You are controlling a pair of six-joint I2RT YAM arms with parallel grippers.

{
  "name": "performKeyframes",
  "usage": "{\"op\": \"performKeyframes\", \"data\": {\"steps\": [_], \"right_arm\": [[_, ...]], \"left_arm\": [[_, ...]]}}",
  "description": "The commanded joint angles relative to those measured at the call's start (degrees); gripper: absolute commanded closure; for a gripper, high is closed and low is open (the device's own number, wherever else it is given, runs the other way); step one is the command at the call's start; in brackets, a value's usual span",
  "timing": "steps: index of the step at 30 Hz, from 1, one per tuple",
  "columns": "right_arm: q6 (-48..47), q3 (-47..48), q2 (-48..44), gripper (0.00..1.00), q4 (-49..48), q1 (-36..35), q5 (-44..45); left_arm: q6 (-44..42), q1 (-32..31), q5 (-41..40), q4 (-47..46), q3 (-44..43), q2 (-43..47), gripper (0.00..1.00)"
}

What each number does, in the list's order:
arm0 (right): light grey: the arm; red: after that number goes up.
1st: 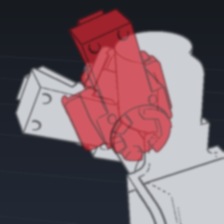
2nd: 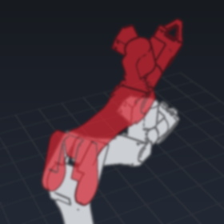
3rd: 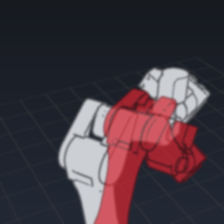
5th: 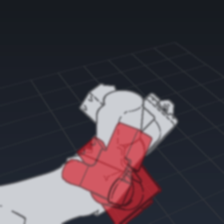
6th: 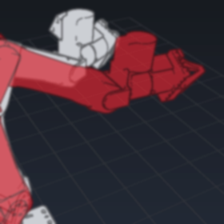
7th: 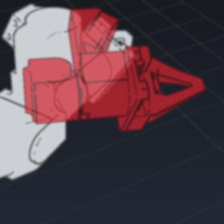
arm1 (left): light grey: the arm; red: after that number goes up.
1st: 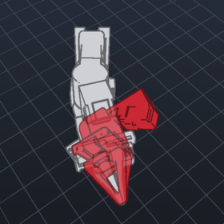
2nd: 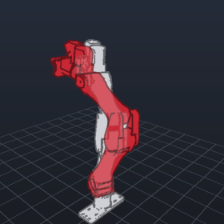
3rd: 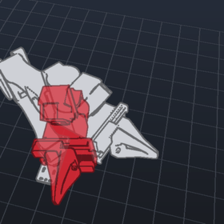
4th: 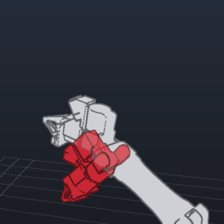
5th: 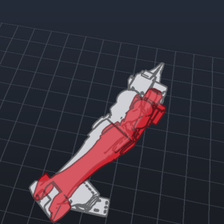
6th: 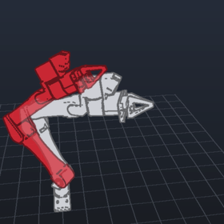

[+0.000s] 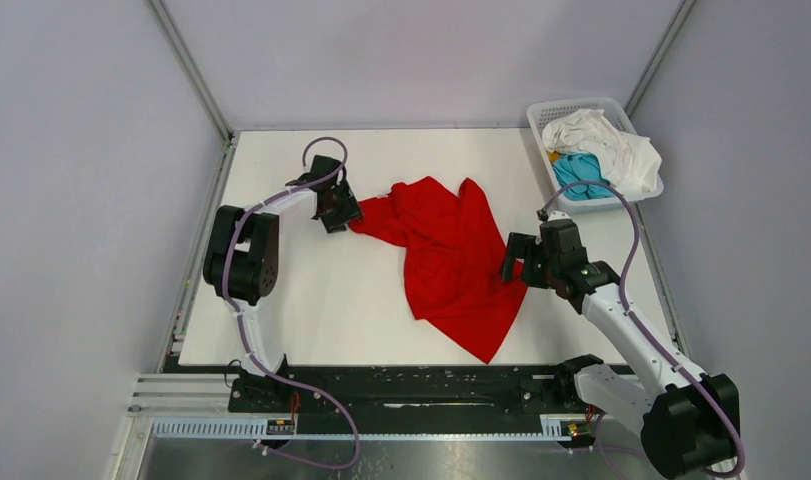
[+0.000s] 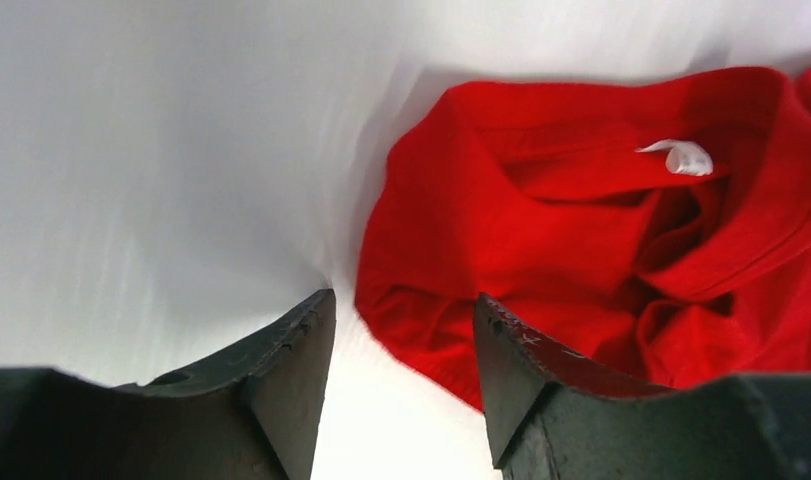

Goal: Fold and stack the t-shirts
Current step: Flatten out the tshirt

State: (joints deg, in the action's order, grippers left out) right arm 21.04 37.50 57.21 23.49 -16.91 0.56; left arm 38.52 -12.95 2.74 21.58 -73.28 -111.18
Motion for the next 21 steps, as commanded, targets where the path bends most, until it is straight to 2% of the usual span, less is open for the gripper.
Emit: {"op": "performKeyframes", "data": {"steps": [1, 4, 7, 11, 15, 18, 21], "right_arm": [[0.8, -1.1, -1.3, 0.01, 1.4, -0.1, 0.4], [0.9, -1.7, -2.2, 0.0, 2.1, -0.1, 1.1], [1.2, -2.0, -3.0, 0.01, 3.0, -0.1, 1.7], [1.8, -2.0, -3.2, 0.01, 4.4, -0.1, 0.6], [3.0, -0.9, -2.9, 0.03, 8.8, -1.3, -0.4], [5.9, -0.6, -2.4, 0.04, 10.8, -6.1, 0.5], [9.3, 0.1, 0.5, 0.04, 12.1, -14.4, 2.6]], "left_arm": [[2.3, 0.3, 4.2, -3.9, -2.1, -2.7, 0.5], [2.5, 0.2, 6.8, -4.9, -2.5, -3.3, 0.66], [2.6, 0.1, 7.7, -5.6, -0.7, -1.7, 0.98], [2.6, 0.1, 5.6, -5.9, 5.0, 4.3, 1.0], [2.9, 0.8, -2.0, -0.7, 10.2, 11.9, 1.0], [4.5, 2.6, -5.3, 1.3, 15.7, 17.2, 1.0], [6.3, 5.1, -6.7, 1.2, 21.7, 21.8, 1.0]]}}
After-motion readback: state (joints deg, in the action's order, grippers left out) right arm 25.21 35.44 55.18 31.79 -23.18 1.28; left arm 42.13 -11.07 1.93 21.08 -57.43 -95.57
